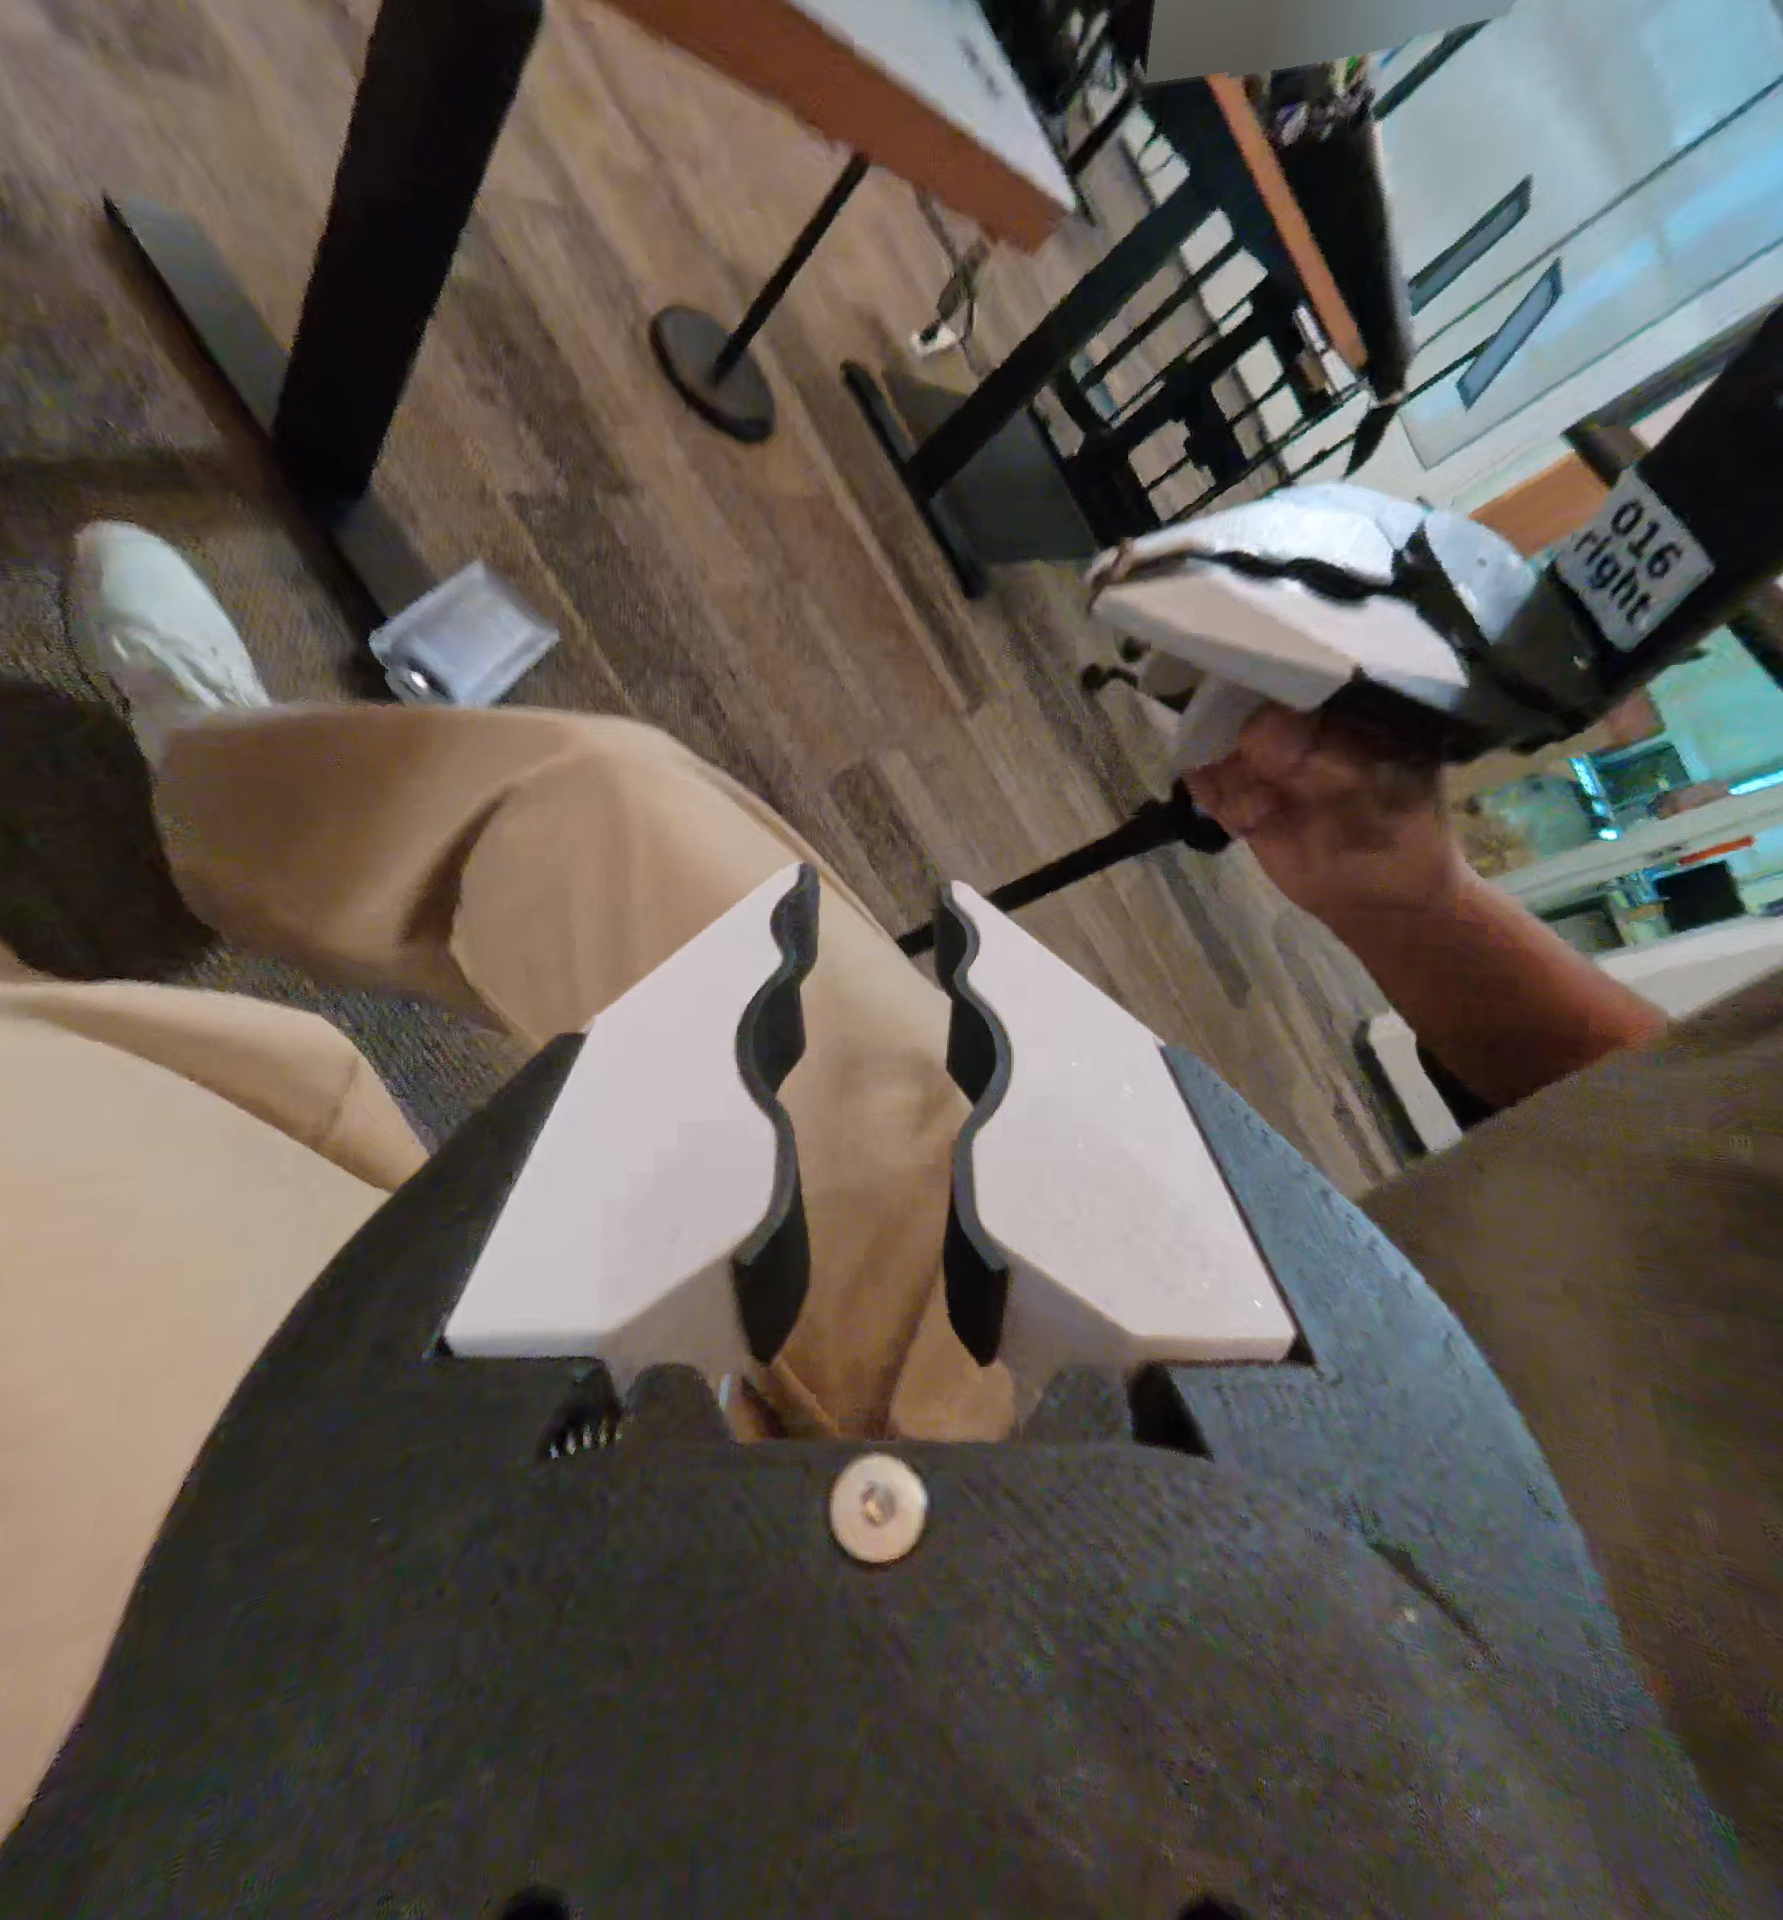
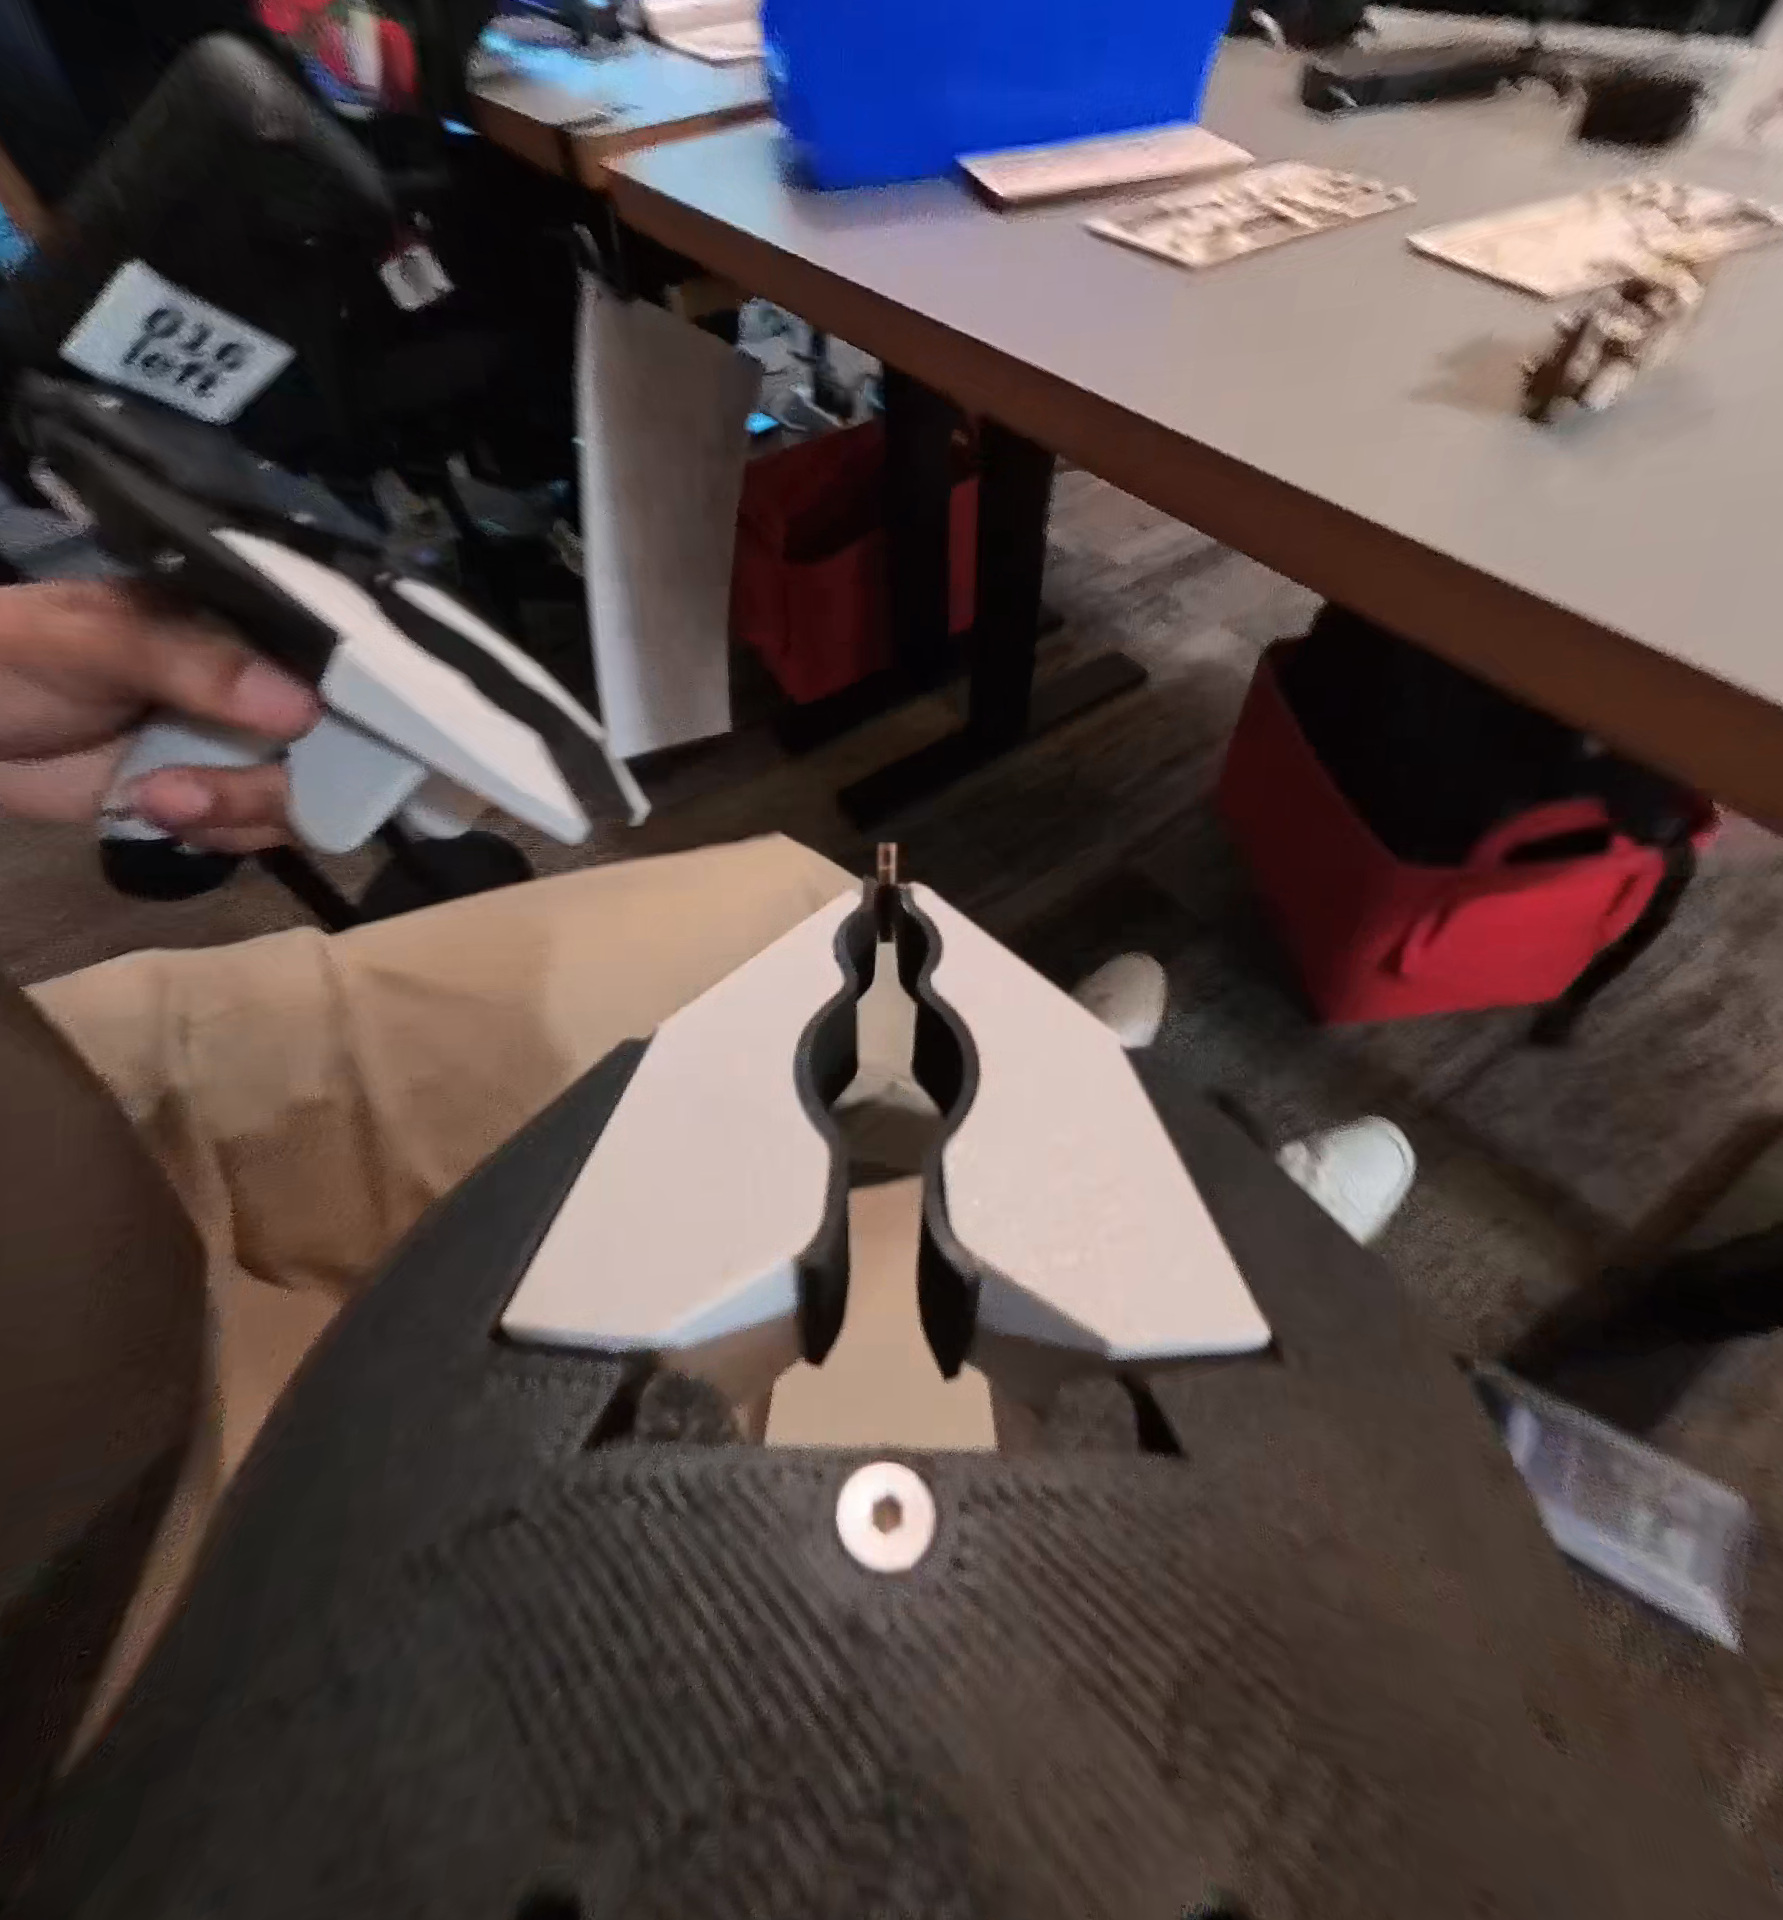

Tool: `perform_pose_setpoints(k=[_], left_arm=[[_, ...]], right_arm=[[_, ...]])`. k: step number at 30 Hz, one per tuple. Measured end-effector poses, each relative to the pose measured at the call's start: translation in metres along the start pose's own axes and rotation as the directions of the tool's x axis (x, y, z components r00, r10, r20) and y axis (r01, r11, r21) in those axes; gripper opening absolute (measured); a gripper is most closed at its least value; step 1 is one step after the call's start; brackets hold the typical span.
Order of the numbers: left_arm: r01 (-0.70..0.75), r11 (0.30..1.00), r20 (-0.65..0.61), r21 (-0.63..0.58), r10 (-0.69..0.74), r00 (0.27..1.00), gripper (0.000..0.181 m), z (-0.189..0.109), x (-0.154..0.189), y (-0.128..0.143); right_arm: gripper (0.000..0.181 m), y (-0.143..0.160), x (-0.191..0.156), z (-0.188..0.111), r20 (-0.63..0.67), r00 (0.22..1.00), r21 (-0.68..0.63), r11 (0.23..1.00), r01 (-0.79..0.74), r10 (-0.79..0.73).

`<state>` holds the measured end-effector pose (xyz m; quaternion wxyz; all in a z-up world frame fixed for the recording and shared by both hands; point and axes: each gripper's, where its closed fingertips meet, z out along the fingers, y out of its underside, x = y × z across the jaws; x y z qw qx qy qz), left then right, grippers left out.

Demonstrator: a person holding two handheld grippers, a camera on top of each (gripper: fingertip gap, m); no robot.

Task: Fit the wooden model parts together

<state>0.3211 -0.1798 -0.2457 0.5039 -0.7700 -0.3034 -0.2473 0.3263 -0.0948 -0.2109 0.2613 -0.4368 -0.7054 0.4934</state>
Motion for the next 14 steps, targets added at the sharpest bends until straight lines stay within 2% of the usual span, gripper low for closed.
perform_pose_setpoints(k=[4,7,9,11,13,14], left_arm=[[0.074,0.990,-0.035,-0.119,-0.079,0.996,0.020,0.020,-0.026,0.018],[0.098,0.986,0.012,-0.137,-0.097,0.995,0.017,0.035,-0.056,0.010],[0.127,0.985,-0.064,-0.113,-0.135,0.989,0.018,0.045,-0.051,-0.022],[0.127,0.991,-0.186,-0.050,-0.134,0.973,0.019,0.052,-0.029,-0.069],[0.070,0.997,-0.272,-0.022,-0.074,0.959,0.020,0.060,-0.010,-0.105],[0.013,0.999,-0.280,-0.030,-0.020,0.960,0.021,0.066,-0.006,-0.113]], right_arm=[[0.001,0.041,0.062,0.001,-0.198,0.978,-0.183,0.983,0.030,-0.066],[0.001,0.056,0.099,-0.002,-0.255,0.966,-0.211,0.978,-0.007,-0.048],[0.001,0.042,0.119,0.002,-0.258,0.964,-0.175,0.984,0.011,-0.057],[0.001,0.017,0.132,0.012,-0.239,0.965,-0.129,0.989,0.078,-0.107],[0.001,-0.007,0.138,0.026,-0.201,0.961,-0.096,0.980,0.176,-0.192],[0.001,-0.017,0.140,0.035,-0.179,0.954,-0.086,0.969,0.230,-0.242]])
